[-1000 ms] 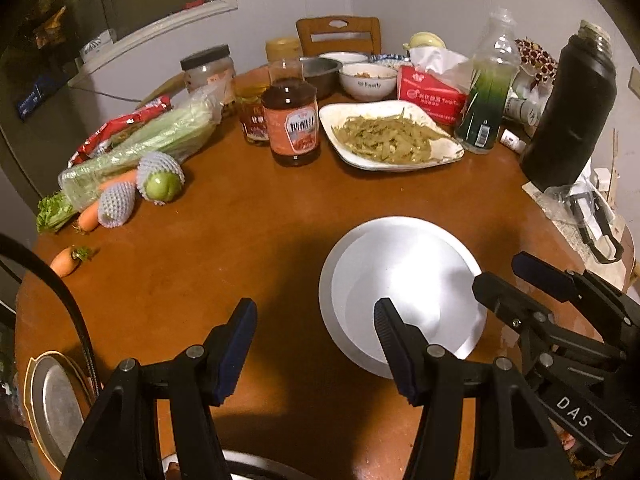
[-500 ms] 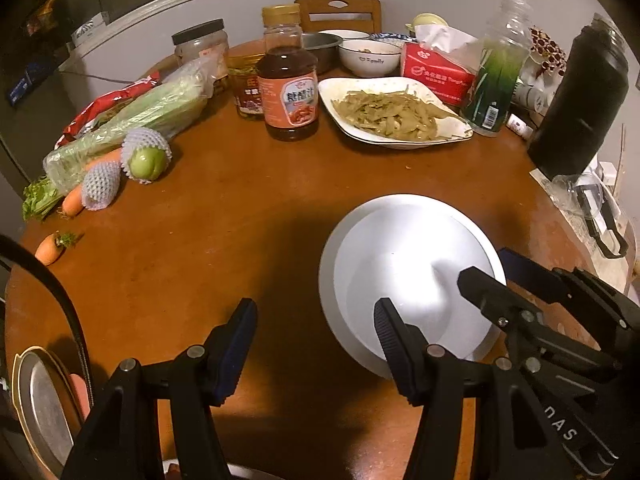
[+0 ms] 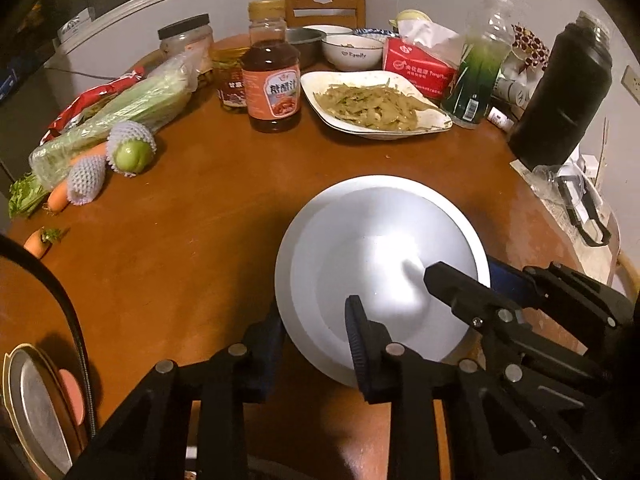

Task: Organize plates and bowls
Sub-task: 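Carry the second red bowl onto the nested bowls and lower it in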

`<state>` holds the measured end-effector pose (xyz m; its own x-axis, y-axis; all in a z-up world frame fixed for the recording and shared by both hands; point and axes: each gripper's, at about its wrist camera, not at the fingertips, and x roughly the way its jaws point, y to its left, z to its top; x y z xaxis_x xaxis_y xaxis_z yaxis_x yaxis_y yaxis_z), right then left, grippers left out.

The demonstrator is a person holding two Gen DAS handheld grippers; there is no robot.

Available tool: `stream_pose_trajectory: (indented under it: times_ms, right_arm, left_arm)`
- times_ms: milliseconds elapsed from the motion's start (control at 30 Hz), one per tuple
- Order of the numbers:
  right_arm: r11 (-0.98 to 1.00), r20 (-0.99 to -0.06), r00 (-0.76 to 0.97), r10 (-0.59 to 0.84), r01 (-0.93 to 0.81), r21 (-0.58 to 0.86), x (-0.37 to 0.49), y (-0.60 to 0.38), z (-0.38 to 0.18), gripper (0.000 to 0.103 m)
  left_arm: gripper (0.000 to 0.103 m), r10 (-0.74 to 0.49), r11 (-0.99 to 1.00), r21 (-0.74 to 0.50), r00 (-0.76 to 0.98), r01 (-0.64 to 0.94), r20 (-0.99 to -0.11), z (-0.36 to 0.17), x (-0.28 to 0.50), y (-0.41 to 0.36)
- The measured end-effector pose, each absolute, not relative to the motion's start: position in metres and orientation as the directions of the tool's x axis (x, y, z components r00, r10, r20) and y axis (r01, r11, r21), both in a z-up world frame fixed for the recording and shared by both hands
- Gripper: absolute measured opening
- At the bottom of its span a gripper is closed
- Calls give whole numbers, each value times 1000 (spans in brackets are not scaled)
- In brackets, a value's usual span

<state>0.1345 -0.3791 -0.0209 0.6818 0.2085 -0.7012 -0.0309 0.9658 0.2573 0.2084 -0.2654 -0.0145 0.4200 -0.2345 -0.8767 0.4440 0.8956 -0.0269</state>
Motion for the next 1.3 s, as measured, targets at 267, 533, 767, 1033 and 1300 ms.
stream_pose_trajectory:
  times_ms: [267,533,767,1033,1300]
  right_arm:
    - [964,-681,696,230,-69,256,127,-362,-4,22]
    - [970,-655,719,230,-114,216,115,-337,20,22]
    - [968,-630,737,243,-149,200,104,-313,38,22]
    - [966,-610,750,255,-176,189,90,-292,52,23]
    - [964,-590,763,265,-203,170,73,-272,64,23]
  left_arm:
    - [30,-242,908,-38,449,417,-860,4,196,-243]
    - [30,-233,921,-22,507,389,-830,26,178,-217]
    - [30,-230,931,-16,550,365,-803,42,162,-194]
    - [30,-229,938,-16,584,346,-779,55,144,-172]
    - [30,-230,945,-23,612,327,-757,66,124,-148]
